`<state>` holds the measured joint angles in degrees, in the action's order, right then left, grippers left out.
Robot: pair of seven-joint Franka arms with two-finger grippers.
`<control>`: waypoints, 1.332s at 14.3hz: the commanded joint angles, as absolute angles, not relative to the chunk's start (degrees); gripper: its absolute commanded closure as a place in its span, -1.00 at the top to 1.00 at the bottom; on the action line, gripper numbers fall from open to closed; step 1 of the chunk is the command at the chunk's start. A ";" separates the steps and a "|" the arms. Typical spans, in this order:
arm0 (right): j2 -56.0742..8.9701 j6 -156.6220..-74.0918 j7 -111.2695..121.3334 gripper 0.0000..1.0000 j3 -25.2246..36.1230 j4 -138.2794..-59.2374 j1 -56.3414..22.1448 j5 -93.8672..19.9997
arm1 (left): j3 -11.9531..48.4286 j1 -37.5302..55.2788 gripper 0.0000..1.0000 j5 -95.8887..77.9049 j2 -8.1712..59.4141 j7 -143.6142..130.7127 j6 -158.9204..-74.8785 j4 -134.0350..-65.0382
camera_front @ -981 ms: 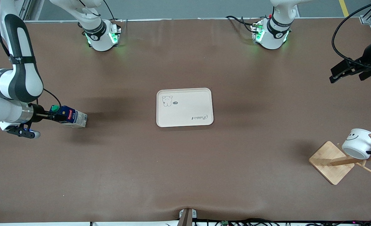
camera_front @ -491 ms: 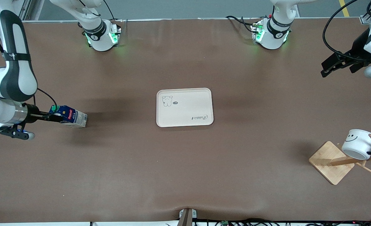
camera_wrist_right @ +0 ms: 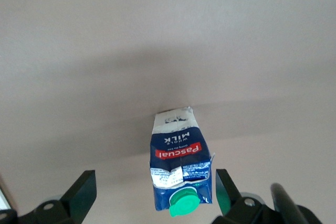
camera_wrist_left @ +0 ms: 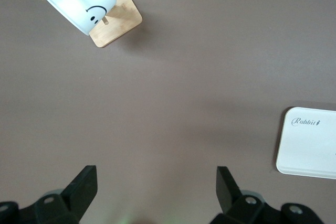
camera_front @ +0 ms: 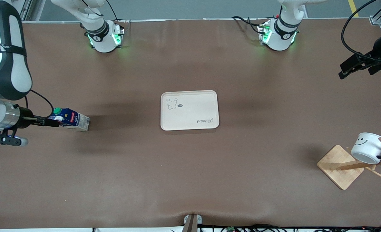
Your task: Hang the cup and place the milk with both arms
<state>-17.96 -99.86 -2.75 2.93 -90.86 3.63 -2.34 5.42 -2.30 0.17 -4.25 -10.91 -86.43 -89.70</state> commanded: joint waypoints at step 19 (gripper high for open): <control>4.22 -81.82 -1.15 1.00 3.16 -85.43 0.70 1.84 | 4.39 -0.09 1.00 -0.44 -10.02 -10.90 -90.87 -96.95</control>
<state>3.42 -79.45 -2.22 3.64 -82.81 -0.05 0.10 4.23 -0.34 0.16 -8.87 -10.65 -89.44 -96.08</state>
